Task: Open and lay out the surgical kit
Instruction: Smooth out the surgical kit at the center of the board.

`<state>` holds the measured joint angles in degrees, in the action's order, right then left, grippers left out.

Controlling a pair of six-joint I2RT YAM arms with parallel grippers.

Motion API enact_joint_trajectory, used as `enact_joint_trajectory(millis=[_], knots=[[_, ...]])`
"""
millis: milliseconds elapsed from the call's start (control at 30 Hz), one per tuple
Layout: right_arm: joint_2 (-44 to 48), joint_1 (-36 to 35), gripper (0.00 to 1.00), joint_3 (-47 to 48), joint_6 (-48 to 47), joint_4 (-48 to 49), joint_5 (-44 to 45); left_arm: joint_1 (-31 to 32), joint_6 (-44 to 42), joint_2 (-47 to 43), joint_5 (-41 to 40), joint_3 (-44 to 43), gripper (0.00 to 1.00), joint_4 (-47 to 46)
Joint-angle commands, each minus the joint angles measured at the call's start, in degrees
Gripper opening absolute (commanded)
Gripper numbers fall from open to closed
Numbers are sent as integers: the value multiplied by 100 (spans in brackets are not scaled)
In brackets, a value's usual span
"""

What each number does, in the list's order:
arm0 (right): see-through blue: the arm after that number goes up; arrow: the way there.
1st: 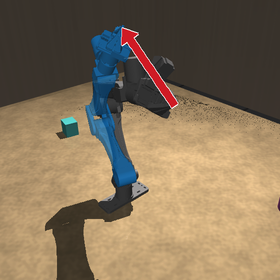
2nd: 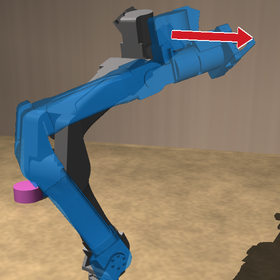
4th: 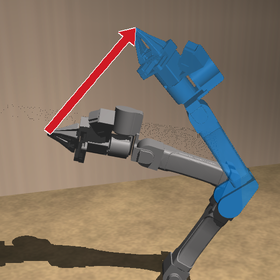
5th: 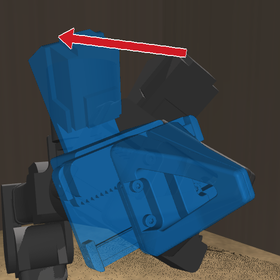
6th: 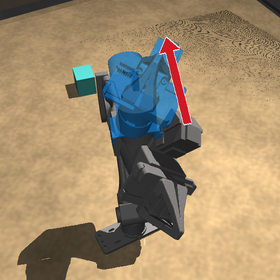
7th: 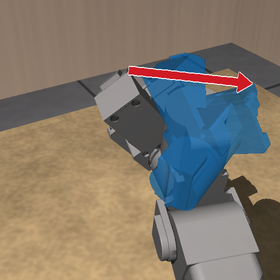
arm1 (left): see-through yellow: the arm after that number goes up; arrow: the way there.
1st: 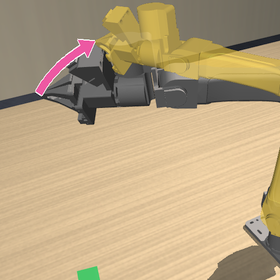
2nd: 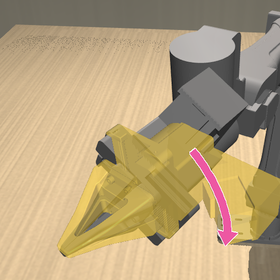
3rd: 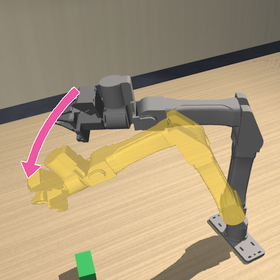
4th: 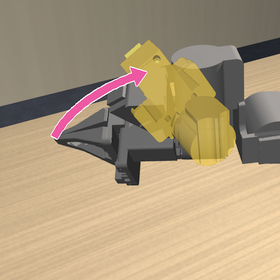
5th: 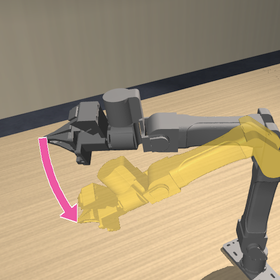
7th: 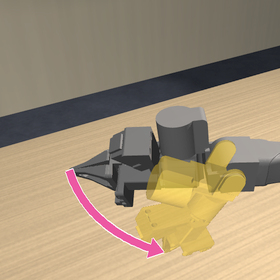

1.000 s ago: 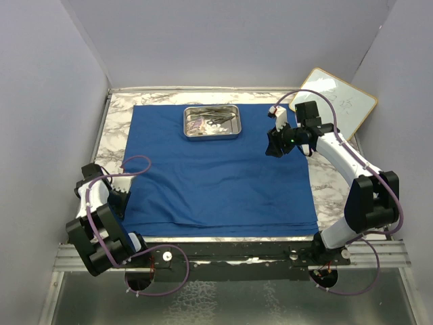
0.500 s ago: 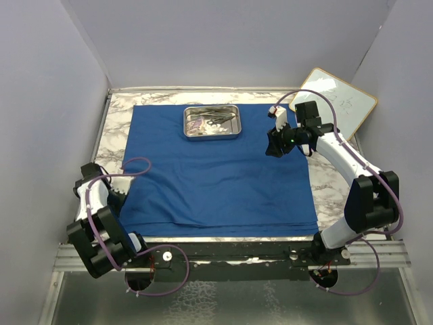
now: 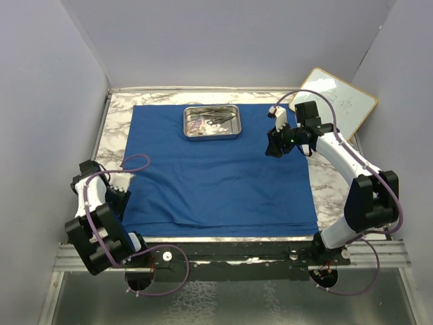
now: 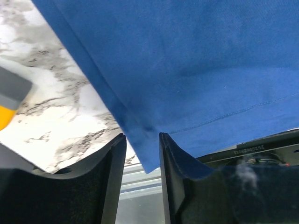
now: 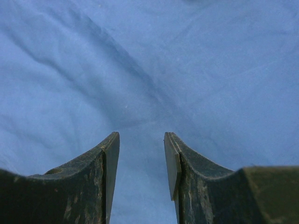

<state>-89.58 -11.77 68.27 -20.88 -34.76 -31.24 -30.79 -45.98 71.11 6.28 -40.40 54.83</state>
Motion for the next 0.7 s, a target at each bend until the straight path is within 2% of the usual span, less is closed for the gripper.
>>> enact_joint_trajectory(millis=[0,233,667], knots=[[-68,2,43,-4,-90,-13,-185,-21,22,202,423,-83,40,145],[-68,-1,43,-12,-81,-13,-189,-28,127,467,670,-20,41,32],[-76,-1,43,-17,-102,-22,-197,-24,153,639,287,317,44,-471]])
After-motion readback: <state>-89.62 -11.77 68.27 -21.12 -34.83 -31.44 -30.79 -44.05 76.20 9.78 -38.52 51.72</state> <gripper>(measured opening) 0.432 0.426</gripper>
